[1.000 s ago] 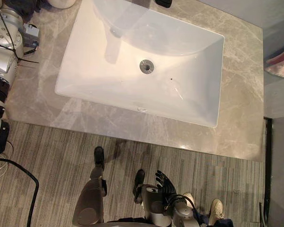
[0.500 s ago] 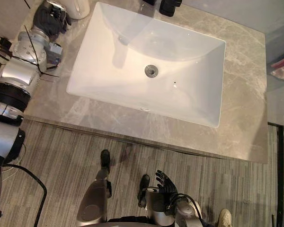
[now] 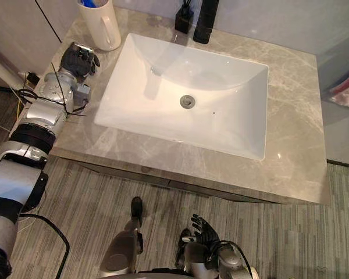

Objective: Organize washtable

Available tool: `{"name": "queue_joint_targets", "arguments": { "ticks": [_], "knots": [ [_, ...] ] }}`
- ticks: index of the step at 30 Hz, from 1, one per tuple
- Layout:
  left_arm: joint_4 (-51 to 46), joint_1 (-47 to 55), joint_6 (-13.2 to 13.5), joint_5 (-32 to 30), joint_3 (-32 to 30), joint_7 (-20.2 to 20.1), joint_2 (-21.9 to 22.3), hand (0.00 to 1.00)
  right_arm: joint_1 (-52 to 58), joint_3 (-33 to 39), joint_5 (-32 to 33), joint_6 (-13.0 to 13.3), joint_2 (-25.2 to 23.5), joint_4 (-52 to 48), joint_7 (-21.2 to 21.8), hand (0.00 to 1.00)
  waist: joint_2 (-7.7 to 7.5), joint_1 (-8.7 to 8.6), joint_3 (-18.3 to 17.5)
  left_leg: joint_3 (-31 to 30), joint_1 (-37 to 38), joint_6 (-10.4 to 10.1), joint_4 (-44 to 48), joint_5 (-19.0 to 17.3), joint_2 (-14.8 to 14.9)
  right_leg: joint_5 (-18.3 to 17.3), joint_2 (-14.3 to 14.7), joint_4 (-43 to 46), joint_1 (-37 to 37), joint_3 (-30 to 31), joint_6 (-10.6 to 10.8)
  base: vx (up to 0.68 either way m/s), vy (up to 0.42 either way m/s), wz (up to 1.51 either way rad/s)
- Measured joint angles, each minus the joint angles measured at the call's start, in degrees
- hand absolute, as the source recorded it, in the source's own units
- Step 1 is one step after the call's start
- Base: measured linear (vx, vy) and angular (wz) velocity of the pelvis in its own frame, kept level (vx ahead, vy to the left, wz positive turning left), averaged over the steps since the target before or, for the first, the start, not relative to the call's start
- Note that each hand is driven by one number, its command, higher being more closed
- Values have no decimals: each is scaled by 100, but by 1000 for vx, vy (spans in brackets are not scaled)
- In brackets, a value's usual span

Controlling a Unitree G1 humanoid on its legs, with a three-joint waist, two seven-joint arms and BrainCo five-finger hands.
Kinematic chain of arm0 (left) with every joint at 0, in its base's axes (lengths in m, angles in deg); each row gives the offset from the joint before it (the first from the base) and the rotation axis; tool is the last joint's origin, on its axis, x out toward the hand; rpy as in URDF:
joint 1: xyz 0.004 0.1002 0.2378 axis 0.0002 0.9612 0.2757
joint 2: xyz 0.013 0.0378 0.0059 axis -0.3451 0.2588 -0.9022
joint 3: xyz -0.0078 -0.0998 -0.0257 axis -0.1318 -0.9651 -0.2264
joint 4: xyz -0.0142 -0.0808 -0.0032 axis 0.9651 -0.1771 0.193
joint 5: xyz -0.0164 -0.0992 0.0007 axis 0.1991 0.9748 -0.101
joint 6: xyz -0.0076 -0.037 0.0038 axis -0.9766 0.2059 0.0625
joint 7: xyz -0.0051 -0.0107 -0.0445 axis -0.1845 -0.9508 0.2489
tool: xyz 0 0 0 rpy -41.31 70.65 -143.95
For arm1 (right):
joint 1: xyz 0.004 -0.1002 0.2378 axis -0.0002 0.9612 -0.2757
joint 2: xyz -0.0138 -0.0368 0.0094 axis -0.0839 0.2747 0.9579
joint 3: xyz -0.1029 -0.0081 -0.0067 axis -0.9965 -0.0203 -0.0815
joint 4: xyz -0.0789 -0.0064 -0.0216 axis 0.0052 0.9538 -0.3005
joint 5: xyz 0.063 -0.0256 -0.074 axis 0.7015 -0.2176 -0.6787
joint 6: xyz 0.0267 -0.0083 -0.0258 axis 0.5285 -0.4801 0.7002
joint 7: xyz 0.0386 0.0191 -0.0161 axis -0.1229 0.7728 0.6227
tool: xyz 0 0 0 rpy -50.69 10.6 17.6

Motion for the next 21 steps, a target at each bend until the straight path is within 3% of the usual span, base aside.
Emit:
{"name": "queue_joint_targets", "arguments": {
  "ticks": [9,16,21],
  "knots": [
    [-19,73,71,1,20,11,1,100,121,18,3,-8,4,-117,-25,0,27,-19,-107,115,-73,3,5,2,29,77,48,-86,-100,150,-21,1,-15,-9],
    [35,-433,10,3,529,8,-170,100,302,269,3,-32,-99,-294,-106,0,19,109,-101,166,-308,-8,37,36,85,76,65,81,-500,268,-23,-20,-14,-8],
    [41,-736,15,2,692,17,-394,100,309,334,6,53,-142,-288,-154,0,-30,79,-72,173,-536,18,37,73,84,41,39,277,-803,288,1,-18,-1,-4]
  ]
}}
